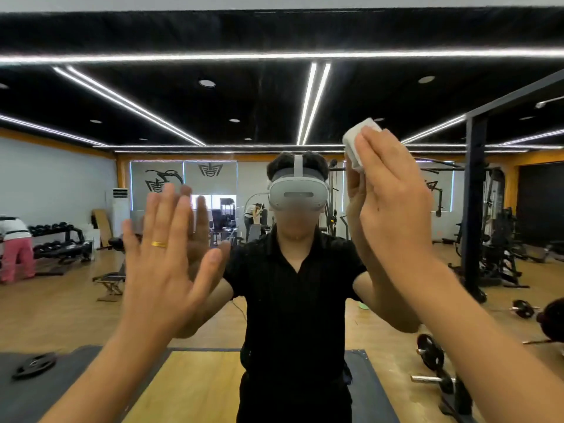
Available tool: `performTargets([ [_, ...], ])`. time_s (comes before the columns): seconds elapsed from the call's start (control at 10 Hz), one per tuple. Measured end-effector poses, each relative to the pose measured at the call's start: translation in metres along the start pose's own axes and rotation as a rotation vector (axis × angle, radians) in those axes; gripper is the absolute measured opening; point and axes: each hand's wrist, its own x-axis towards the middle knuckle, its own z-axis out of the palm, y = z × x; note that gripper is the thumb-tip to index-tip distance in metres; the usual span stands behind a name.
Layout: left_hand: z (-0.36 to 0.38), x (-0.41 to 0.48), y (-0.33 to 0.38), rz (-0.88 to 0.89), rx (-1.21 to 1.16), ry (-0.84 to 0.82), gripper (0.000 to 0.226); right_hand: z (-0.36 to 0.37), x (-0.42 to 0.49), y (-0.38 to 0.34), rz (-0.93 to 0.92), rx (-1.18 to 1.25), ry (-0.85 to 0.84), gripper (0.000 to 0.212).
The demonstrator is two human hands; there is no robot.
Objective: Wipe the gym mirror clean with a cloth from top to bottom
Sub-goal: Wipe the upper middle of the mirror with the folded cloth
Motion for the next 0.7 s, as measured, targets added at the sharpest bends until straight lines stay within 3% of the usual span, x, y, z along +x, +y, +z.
performTargets([
  [0.1, 0.0, 0.0, -0.02, 0.058, 0.01, -0.01, 0.077, 0.013, -0.012, -0.025, -0.009, -0.001, -0.036, 0.053],
  [0.2, 0.005, -0.003, -0.023, 0.079, 0.039, -0.008, 0.074, 0.003, -0.008, -0.018, -0.188, -0.049, -0.109, 0.049],
  [0.4, 0.005, -0.005, -0.023, 0.072, 0.008, -0.027, 0.073, -0.016, 0.029, -0.016, 0.045, -0.06, -0.044, 0.049],
  [0.6, 0.004, -0.006, -0.023, 0.072, 0.009, -0.018, 0.073, 0.013, -0.051, -0.07, -0.238, -0.082, -0.291, 0.079],
  [0.7, 0.005, -0.006, -0.024, 0.073, 0.009, -0.014, 0.073, 0.012, -0.028, -0.044, -0.271, -0.085, -0.248, 0.087],
])
